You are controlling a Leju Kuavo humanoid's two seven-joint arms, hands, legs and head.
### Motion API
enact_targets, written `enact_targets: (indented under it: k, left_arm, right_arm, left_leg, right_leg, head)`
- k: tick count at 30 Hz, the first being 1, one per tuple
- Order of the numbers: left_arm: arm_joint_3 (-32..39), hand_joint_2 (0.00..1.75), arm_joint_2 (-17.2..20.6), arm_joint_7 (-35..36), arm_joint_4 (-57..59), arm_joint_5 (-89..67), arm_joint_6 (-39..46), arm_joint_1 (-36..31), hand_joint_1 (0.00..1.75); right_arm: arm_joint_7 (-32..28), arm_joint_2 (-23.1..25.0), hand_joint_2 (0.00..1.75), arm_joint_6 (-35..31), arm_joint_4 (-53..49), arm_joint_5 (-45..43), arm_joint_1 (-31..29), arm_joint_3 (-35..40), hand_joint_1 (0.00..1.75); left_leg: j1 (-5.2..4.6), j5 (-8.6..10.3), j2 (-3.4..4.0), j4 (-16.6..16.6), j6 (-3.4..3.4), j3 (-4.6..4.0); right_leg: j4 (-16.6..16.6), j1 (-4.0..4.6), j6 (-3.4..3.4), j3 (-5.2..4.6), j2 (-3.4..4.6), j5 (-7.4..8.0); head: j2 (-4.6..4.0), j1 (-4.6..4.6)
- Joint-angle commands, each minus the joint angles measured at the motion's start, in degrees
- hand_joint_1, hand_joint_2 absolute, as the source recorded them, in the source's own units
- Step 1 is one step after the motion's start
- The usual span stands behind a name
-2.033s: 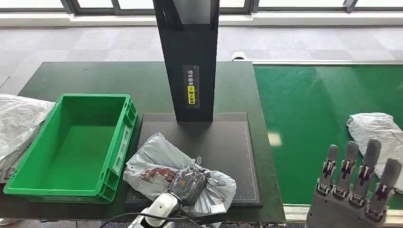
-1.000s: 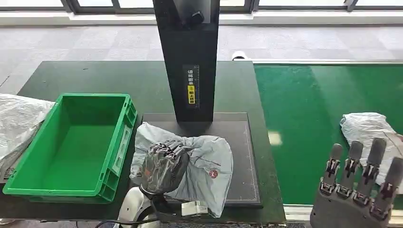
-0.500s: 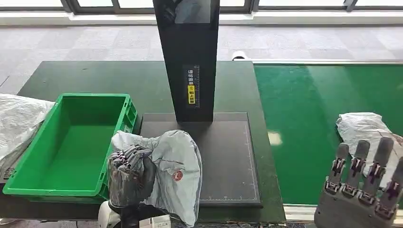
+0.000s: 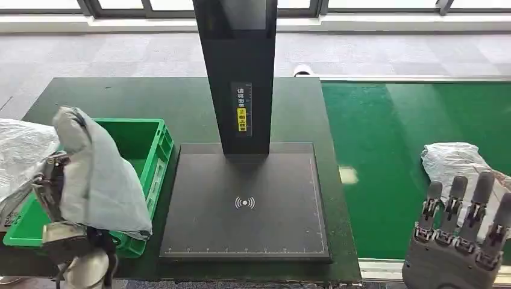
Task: Moved the parcel from conveyor to table for the left to box.
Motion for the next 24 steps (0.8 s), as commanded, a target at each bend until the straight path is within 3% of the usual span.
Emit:
enact_targets:
  k: [1,7,13,21,24]
  left_arm:
    - [23.0,1.75,11.3,6.4,19.5,1.1,-2.1,-25.2,1.75]
    - [23.9,1.75,11.3,6.9,19.2,0.5,-1.8,-25.4,1.75]
    - [28.1,1.75,16.0,11.5,30.5,-2.9,-2.1,-35.7,1.75]
    - [28.9,1.75,17.2,13.3,40.8,-8.5,-1.3,-44.4,1.75]
    - [29.3,1.75,16.5,13.4,41.0,-8.7,-2.0,-43.2,1.75]
  right_arm:
    - [0.1,2.0,1.75,4.5,10.4,-1.7,-5.0,-4.5,0.0]
    - [0.1,2.5,1.75,4.8,11.5,-1.6,-6.0,-4.6,0.0]
    - [0.1,3.6,1.75,7.7,15.2,-2.0,-9.8,-6.6,0.0]
    - [0.1,5.2,1.75,9.4,16.6,-1.5,-11.1,-8.8,0.0]
    - [0.1,5.4,1.75,10.1,17.4,-1.5,-11.3,-8.8,0.0]
  left_leg:
    - [0.14,0.31,-0.12,-0.1,-0.09,-0.11]
    - [0.18,0.32,0.06,-0.1,-0.25,-0.04]
    - [0.24,0.32,0.07,0.0,-0.26,-0.2]
    - [0.23,0.38,-0.13,0.0,-0.41,-0.24]
    - [0.27,0.51,-0.14,-0.1,-0.43,-0.26]
  right_leg:
    - [-0.1,0.15,-0.17,-0.06,-0.15,0.26]
    - [-0.1,0.23,-0.32,-0.1,0.09,0.39]
    - [0.0,0.29,-0.34,-0.24,0.12,0.41]
    - [0.0,0.4,-0.39,-0.22,-0.05,0.37]
    - [-0.1,0.46,-0.44,-0.24,-0.08,0.49]
  head:
    - [0.0,0.02]
    - [0.0,0.0]
    - [0.0,0.02]
    - [0.0,0.0]
    - [-0.02,0.0]
